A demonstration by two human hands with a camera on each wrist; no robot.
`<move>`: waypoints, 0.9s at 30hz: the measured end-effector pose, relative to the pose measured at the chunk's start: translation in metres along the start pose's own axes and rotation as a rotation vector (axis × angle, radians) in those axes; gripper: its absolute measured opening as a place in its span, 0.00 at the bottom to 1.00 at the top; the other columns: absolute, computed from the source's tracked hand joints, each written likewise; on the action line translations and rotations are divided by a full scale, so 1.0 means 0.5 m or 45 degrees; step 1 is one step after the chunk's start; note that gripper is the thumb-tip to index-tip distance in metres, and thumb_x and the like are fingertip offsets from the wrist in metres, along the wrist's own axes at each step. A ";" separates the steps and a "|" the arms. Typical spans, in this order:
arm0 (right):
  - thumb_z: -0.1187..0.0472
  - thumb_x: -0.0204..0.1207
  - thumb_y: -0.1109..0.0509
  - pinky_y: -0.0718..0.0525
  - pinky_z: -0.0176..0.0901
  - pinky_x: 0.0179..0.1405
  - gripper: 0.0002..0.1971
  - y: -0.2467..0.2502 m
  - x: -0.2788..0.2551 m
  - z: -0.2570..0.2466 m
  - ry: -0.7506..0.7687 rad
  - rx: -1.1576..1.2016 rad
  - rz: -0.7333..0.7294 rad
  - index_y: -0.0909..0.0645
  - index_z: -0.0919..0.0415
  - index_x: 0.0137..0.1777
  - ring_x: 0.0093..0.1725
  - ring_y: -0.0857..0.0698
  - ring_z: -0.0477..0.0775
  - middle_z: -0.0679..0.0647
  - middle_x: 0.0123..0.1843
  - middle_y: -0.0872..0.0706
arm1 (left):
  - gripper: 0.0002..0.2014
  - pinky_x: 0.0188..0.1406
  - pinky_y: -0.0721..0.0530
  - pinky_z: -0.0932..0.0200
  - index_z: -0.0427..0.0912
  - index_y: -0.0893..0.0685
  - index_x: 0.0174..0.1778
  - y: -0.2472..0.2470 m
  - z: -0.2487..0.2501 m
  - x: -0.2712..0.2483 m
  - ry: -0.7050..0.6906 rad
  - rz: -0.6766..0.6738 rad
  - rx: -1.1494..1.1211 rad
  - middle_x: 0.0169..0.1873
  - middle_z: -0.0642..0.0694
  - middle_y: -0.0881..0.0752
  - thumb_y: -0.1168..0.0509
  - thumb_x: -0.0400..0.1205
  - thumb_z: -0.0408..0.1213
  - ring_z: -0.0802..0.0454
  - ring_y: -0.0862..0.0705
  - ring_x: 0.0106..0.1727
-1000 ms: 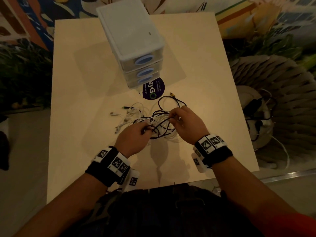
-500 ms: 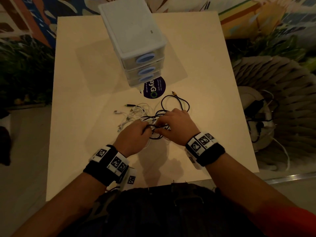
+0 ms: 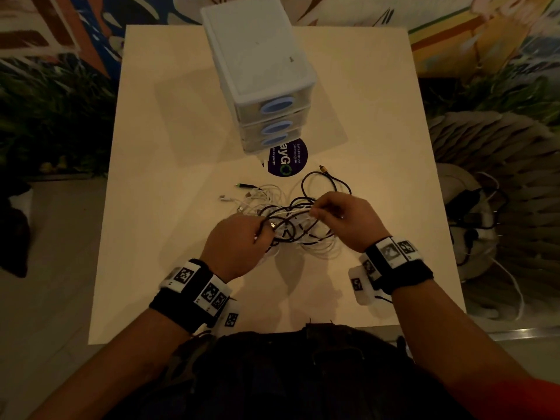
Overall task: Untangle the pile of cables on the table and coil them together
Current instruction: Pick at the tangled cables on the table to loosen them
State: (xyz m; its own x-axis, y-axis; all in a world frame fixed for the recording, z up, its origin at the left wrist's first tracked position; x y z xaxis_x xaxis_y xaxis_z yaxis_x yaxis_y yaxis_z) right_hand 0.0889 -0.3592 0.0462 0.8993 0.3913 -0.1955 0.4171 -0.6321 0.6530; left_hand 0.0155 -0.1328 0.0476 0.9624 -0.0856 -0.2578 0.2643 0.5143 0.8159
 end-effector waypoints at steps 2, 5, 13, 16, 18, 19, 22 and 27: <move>0.50 0.83 0.29 0.16 0.43 0.44 0.07 0.014 0.001 0.014 -0.087 0.012 0.048 0.15 0.52 0.52 0.41 0.13 0.40 0.44 0.42 0.09 | 0.20 0.33 0.31 0.49 0.50 0.23 0.33 0.005 -0.013 -0.003 -0.026 0.014 -0.010 0.26 0.52 0.24 0.49 0.89 0.52 0.51 0.27 0.34; 0.49 0.85 0.32 0.14 0.49 0.45 0.06 0.013 0.000 0.022 -0.097 -0.042 0.023 0.19 0.50 0.54 0.39 0.13 0.41 0.43 0.40 0.09 | 0.21 0.39 0.30 0.49 0.51 0.17 0.42 0.005 -0.018 -0.007 -0.078 -0.030 0.084 0.32 0.53 0.19 0.52 0.87 0.53 0.49 0.24 0.39; 0.36 0.81 0.33 0.20 0.42 0.37 0.17 -0.016 0.021 -0.087 0.174 -0.252 -0.295 0.15 0.49 0.49 0.36 0.17 0.42 0.46 0.35 0.14 | 0.18 0.44 0.28 0.52 0.45 0.18 0.59 -0.001 0.011 -0.006 -0.196 -0.094 -0.092 0.43 0.53 0.24 0.50 0.88 0.47 0.52 0.26 0.44; 0.37 0.81 0.32 0.27 0.40 0.33 0.20 -0.005 0.038 -0.097 0.188 -0.232 -0.288 0.16 0.53 0.41 0.33 0.21 0.44 0.48 0.31 0.19 | 0.22 0.46 0.25 0.50 0.48 0.17 0.62 0.001 -0.003 -0.006 -0.187 -0.066 -0.071 0.45 0.53 0.22 0.51 0.84 0.51 0.49 0.23 0.47; 0.41 0.82 0.30 0.27 0.38 0.35 0.17 0.019 0.041 -0.082 0.120 -0.076 -0.154 0.17 0.54 0.40 0.33 0.22 0.42 0.45 0.31 0.20 | 0.24 0.51 0.20 0.45 0.48 0.18 0.68 0.005 -0.020 -0.009 -0.145 -0.047 -0.029 0.51 0.48 0.17 0.48 0.82 0.52 0.45 0.20 0.53; 0.43 0.83 0.31 0.27 0.37 0.36 0.16 0.031 0.040 -0.071 0.081 0.026 -0.069 0.18 0.54 0.40 0.32 0.23 0.41 0.42 0.29 0.20 | 0.25 0.53 0.19 0.43 0.48 0.19 0.70 0.007 -0.028 -0.012 -0.119 -0.039 -0.027 0.54 0.47 0.17 0.47 0.80 0.52 0.44 0.20 0.55; 0.50 0.87 0.33 0.29 0.26 0.35 0.15 0.049 0.028 -0.047 -0.028 0.293 0.076 0.18 0.56 0.41 0.29 0.24 0.37 0.36 0.27 0.20 | 0.29 0.56 0.17 0.41 0.50 0.21 0.73 0.013 -0.043 -0.027 -0.113 -0.019 -0.043 0.57 0.50 0.17 0.39 0.77 0.58 0.46 0.20 0.58; 0.49 0.90 0.41 0.18 0.49 0.49 0.16 0.025 0.010 -0.058 0.072 0.275 -0.044 0.19 0.55 0.45 0.42 0.16 0.44 0.43 0.39 0.15 | 0.37 0.66 0.23 0.48 0.62 0.31 0.82 0.047 -0.008 -0.018 -0.093 0.109 -0.134 0.68 0.56 0.21 0.33 0.78 0.71 0.53 0.23 0.68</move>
State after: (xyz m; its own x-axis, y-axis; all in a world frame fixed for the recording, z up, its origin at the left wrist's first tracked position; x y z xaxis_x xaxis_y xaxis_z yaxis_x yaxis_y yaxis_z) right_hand 0.0950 -0.3457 0.0745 0.8774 0.4487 -0.1698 0.4719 -0.7436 0.4738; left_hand 0.0126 -0.1165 0.0671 0.9841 -0.0979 -0.1483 0.1771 0.6083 0.7737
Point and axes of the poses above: each hand's wrist, its own x-axis towards the middle knuckle, its own y-axis out of the back of the hand, z = x × y, the point moved 3 cm from there along x, towards the middle knuckle
